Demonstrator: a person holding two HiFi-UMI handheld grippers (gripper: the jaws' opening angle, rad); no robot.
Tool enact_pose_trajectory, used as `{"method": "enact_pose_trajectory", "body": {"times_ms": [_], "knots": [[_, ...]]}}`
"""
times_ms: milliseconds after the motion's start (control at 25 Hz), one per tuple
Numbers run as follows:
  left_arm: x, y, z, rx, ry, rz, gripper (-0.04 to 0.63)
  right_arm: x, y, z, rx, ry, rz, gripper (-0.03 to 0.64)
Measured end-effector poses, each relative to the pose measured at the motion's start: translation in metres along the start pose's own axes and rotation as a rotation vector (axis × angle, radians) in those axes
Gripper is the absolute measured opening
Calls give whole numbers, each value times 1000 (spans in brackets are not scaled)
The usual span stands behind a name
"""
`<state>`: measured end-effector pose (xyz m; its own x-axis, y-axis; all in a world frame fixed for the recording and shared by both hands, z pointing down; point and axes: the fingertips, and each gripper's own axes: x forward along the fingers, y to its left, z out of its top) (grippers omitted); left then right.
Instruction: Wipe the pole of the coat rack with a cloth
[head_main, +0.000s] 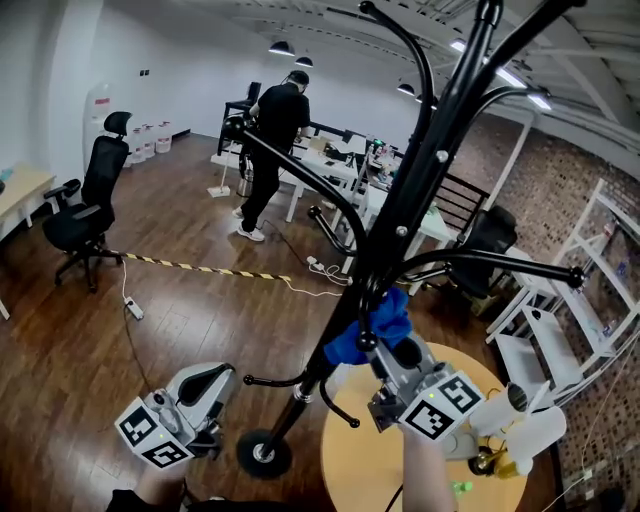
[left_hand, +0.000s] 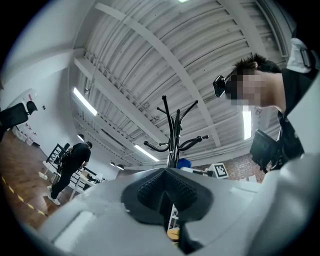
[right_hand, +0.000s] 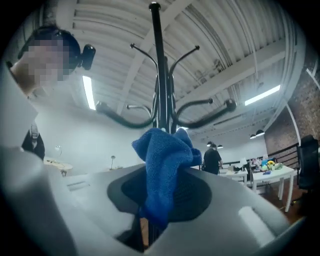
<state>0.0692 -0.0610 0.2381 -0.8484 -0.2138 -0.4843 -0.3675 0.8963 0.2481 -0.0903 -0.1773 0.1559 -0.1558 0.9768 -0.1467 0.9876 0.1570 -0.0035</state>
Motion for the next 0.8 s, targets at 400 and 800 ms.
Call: {"method": "enact_pose_trajectory", "body": {"times_ms": [400,800], "knots": [[4,-11,1,-4,7,-68,2,-28,9,153,-187,-339,-106,91],[19,-16,-5,-2,23,-115,3,-119,21,217,-286,-608,-224,91]]}}
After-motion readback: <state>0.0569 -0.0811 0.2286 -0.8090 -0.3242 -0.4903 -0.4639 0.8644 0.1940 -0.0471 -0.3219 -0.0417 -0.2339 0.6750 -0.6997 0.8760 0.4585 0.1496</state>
